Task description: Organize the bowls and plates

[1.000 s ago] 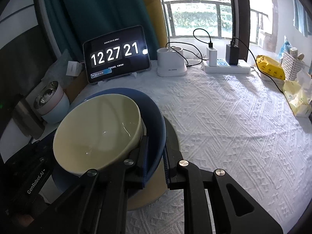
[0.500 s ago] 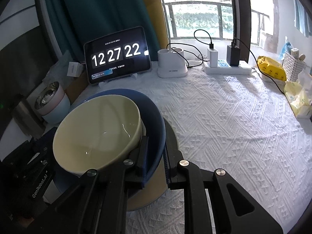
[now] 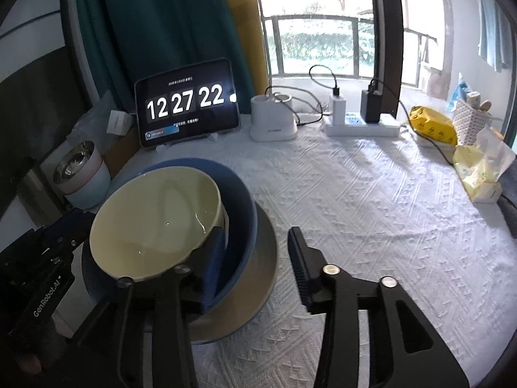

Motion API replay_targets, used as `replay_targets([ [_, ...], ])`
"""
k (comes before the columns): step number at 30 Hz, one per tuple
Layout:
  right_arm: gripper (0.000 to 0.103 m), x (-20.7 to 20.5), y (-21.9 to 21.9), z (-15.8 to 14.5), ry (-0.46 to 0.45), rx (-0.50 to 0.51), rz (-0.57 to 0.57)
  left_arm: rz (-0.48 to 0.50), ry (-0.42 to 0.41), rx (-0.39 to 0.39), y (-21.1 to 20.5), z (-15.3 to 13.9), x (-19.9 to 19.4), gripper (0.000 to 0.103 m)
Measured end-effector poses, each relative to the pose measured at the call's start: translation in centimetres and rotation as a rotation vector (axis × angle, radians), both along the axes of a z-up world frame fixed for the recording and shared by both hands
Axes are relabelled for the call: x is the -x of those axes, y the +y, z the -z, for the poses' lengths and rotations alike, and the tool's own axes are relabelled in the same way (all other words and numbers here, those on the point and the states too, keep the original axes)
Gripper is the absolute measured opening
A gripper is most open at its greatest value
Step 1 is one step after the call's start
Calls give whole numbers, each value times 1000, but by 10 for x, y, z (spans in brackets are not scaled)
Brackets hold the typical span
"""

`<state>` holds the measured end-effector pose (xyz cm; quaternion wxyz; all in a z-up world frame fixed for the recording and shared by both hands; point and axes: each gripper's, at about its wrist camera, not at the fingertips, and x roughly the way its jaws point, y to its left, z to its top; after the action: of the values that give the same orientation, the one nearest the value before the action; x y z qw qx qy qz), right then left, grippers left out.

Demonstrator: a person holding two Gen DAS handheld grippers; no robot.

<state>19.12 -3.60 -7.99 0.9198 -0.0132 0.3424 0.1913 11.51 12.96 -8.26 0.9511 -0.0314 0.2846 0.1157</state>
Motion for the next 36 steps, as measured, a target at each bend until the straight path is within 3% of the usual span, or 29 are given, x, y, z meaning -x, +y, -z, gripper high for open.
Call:
replay_targets([
  [4,58,9,-6,-5,-26,9,2,37,-28,22,-4,-8,12,45],
  [13,60,35,-26,-21,-87,14,48,83,-101,19,-19,-26,36,49],
  [25,64,73,-64,-54,-202,-24,92,111,-258,27,-38,-62,79,68],
  [29,64,88,-76,-64,-255,-18,111,92,-315,24,-41,-74,92,79],
  [36,68,112,-99,-80,-322,-28,153,100,-412,-12,-52,-93,116,81],
])
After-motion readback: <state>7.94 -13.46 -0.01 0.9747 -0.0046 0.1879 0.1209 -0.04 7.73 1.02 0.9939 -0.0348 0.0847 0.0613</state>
